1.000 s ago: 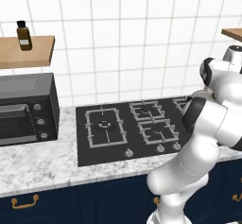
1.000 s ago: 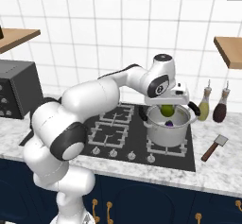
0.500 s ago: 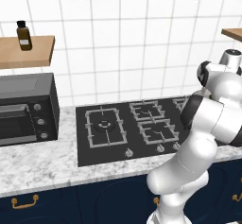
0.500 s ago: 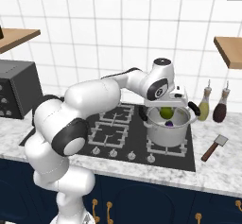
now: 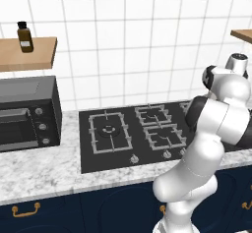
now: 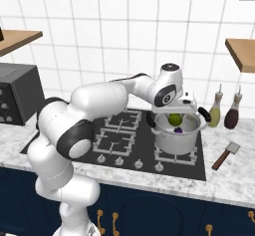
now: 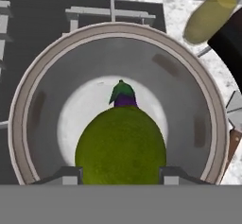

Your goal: Put the eggplant and lime in the pot. Retrieve the spatula and lightly stir the vegetables in the pot.

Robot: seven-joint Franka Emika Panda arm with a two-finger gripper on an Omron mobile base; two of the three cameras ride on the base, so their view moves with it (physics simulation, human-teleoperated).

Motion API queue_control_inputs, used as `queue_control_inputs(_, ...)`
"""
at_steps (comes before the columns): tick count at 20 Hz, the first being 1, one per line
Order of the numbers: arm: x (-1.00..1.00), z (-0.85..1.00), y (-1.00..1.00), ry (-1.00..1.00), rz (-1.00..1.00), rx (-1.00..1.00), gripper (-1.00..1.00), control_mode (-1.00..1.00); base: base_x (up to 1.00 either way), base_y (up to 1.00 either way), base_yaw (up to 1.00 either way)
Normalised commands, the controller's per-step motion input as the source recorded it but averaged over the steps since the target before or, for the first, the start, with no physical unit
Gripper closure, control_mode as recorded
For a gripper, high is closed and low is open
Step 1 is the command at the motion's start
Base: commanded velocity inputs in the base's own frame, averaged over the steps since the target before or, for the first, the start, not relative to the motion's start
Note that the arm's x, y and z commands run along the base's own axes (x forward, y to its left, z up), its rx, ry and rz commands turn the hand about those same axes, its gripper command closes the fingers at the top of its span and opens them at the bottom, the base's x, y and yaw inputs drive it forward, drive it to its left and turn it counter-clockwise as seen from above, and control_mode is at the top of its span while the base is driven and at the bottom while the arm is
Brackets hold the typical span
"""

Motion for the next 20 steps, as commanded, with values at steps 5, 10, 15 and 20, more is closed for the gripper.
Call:
queue_control_inputs(5, 0.05, -0.14, 0.0, 0.0, 0.0, 0.01, 1.0, -1.0, 0.0, 0.0, 0.0)
queue_control_inputs(10, 0.05, -0.2, 0.0, 0.0, 0.0, 0.05, 1.0, -1.0, 0.0, 0.0, 0.0)
queue_control_inputs(15, 0.12, -0.19, 0.0, 0.0, 0.0, 0.06, 1.0, -1.0, 0.0, 0.0, 0.0)
queue_control_inputs(20, 0.06, -0.01, 0.0, 0.0, 0.0, 0.0, -1.0, -1.0, 0.0, 0.0, 0.0)
